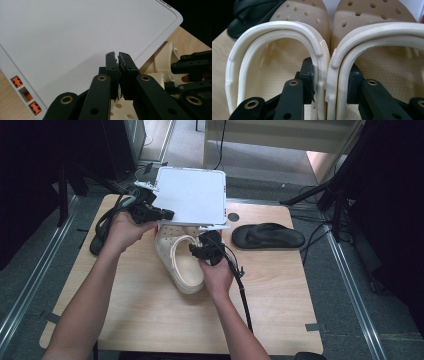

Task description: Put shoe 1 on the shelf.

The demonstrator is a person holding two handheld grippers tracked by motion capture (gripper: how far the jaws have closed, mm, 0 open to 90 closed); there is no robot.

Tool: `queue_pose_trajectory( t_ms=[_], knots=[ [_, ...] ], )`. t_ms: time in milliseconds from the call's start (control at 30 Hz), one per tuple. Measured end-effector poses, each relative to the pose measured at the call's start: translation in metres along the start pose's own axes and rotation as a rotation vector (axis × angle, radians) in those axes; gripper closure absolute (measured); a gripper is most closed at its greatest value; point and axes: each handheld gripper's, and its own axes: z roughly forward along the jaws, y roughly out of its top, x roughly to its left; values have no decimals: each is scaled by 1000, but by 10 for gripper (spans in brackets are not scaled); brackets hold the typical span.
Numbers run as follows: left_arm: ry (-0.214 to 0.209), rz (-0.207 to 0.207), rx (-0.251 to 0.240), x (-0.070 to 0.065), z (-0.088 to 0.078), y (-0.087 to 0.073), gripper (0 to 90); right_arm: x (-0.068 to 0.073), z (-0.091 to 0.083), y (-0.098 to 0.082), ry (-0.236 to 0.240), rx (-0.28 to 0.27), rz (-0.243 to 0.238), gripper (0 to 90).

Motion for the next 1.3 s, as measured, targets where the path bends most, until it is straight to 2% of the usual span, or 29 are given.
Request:
queue_pose_trajectory(
  t_ms=[233, 433, 633, 767, 900, 1000, 1167, 1300],
  knots=[
    [-1, 0, 0, 0, 0, 0, 872, 2, 11, 6, -58, -6, -8, 678],
    [-1, -2, -2, 0, 0, 0, 872, 1, 19, 12, -67, -28, 9, 678],
    [-3, -2, -2, 0, 0, 0, 872, -2, 30, 6, -69, -28, 31, 674],
    [-2, -1, -3, 1, 0, 0, 872, 3, 36, 4, -103, -26, -4, 668],
    [-5, -2, -4, 1, 0, 0, 872, 3, 38, 5, -107, -37, 15, 660],
    [-4, -2, -4, 1, 0, -1, 872, 5, 40, 6, -117, -40, 12, 641],
    [-7, -3, -4, 1, 0, 0, 872, 1, 34, 7, -70, -38, 36, 580],
    [-6, -5, -3, 1, 0, 0, 872, 1, 29, 3, -56, -42, 35, 574]
  ],
)
